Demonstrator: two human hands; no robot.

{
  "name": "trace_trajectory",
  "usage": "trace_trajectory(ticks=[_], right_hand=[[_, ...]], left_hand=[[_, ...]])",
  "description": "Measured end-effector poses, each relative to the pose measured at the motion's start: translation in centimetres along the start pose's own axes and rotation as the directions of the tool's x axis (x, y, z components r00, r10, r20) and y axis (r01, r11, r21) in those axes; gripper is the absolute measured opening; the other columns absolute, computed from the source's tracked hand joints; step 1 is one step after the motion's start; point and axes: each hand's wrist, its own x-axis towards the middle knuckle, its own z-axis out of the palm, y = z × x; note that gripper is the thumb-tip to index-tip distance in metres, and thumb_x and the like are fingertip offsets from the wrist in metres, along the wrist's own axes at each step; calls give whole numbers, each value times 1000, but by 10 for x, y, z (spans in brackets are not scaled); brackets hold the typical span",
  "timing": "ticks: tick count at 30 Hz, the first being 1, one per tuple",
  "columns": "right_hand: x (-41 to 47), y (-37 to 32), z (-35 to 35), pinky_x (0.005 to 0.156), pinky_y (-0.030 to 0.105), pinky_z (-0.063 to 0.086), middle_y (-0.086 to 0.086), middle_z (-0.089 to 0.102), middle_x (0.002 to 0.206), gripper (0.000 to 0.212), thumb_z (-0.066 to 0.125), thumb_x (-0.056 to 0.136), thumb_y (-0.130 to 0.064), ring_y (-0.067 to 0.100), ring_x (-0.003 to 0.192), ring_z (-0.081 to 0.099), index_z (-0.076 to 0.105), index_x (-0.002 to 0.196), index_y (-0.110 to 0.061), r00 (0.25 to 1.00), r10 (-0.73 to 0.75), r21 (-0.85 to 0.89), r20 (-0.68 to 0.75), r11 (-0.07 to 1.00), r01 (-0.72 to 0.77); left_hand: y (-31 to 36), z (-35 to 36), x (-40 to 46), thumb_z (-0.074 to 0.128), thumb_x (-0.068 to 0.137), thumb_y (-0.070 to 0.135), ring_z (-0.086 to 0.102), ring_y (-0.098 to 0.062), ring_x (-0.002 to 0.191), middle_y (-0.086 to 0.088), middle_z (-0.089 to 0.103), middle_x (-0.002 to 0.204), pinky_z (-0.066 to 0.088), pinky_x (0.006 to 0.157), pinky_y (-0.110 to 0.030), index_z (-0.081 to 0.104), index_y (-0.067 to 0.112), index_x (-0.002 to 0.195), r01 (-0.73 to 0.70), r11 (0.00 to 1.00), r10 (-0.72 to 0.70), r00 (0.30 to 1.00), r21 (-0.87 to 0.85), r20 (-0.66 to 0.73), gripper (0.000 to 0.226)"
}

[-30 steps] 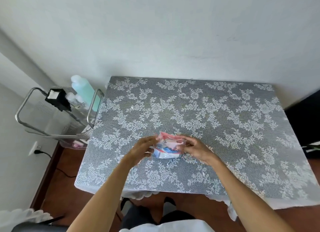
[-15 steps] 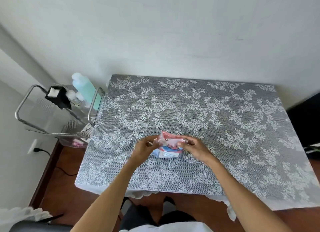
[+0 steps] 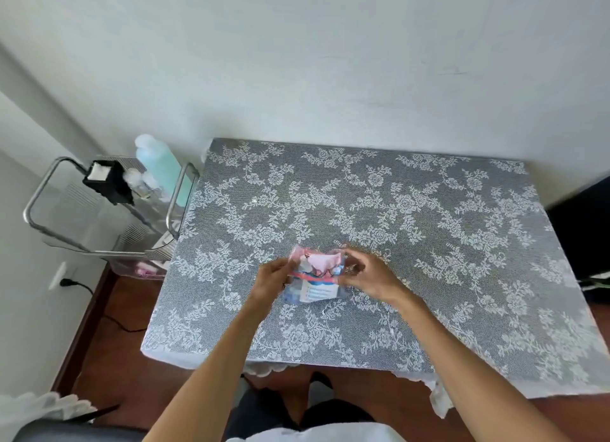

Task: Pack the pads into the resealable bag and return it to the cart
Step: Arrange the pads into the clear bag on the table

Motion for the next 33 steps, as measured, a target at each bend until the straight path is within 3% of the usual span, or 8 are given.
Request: trace_trajectory(ticks=[5, 10, 13, 15, 19, 24, 28, 33], right_hand=[[5, 6, 9, 46, 18, 53, -1, 66, 111, 66, 73, 85, -31, 7, 70, 64, 43, 144, -29, 975, -50, -52, -217, 998, 40], [0, 6, 11, 80, 39, 59, -1, 48, 133, 88, 74, 82, -37, 22, 111, 57, 18, 148, -53, 940, -178, -189, -291, 974, 126], [0, 1, 18, 104, 47, 45, 4, 45, 144, 72, 81, 75, -37, 21, 126, 43, 49, 140, -38, 867, -363, -453, -340, 872, 188], [1, -2, 22, 101, 47, 46, 7, 53, 133, 58, 84, 68, -40, 23, 118, 46, 66, 123, -28, 818, -469, -580, -333, 786, 215], [8, -10, 31, 85, 41, 50, 5, 62, 111, 47, 79, 71, -49, 22, 99, 51, 72, 113, -28, 826, -496, -665, -268, 715, 214], [14, -13, 32, 78, 33, 48, -4, 66, 96, 29, 73, 80, -44, 15, 88, 51, 74, 97, -21, 815, -534, -673, -226, 690, 266], [18, -14, 26, 78, 32, 45, -6, 74, 93, 25, 76, 80, -35, 13, 84, 57, 74, 98, -18, 800, -539, -633, -264, 723, 278], [23, -22, 14, 73, 29, 46, -5, 74, 82, 23, 76, 81, -33, 6, 69, 53, 75, 99, -18, 843, -440, -517, -308, 821, 240]], left_hand=[[2, 2, -6, 69, 84, 5, 73, -23, 90, -15, 74, 103, 58, 72, -24, 64, 0, 111, -20, 999, 27, 989, -49, 147, 28], [-1, 7, -4, 67, 87, 5, 69, -15, 79, -8, 74, 93, 54, 67, -22, 67, 4, 111, -48, 996, 48, 999, 74, 9, 24], [-1, 10, -4, 63, 90, 6, 65, -4, 64, 5, 73, 77, 50, 56, -16, 68, 11, 108, -58, 990, 59, 998, 128, 0, 20], [0, 12, -4, 62, 91, 7, 67, 1, 64, 8, 74, 74, 53, 56, -15, 69, 17, 104, -72, 984, 68, 997, 164, 28, 18], [4, 18, -5, 66, 88, 9, 72, -9, 77, 1, 75, 81, 58, 67, -21, 71, 28, 93, -114, 968, 102, 993, 225, 64, 20], [-1, 21, 0, 70, 86, 10, 72, -25, 91, -11, 75, 93, 58, 86, -43, 67, 11, 112, -146, 935, 136, 989, 322, 54, 26], [-2, 25, -1, 76, 80, 9, 72, -22, 87, -11, 74, 91, 60, 77, -27, 56, 11, 125, -127, 943, 153, 986, 308, -63, 50], [-7, 28, -5, 76, 78, 5, 71, -15, 76, -3, 73, 81, 57, 64, -14, 68, 7, 93, -171, 907, 244, 958, 384, -149, 17]])
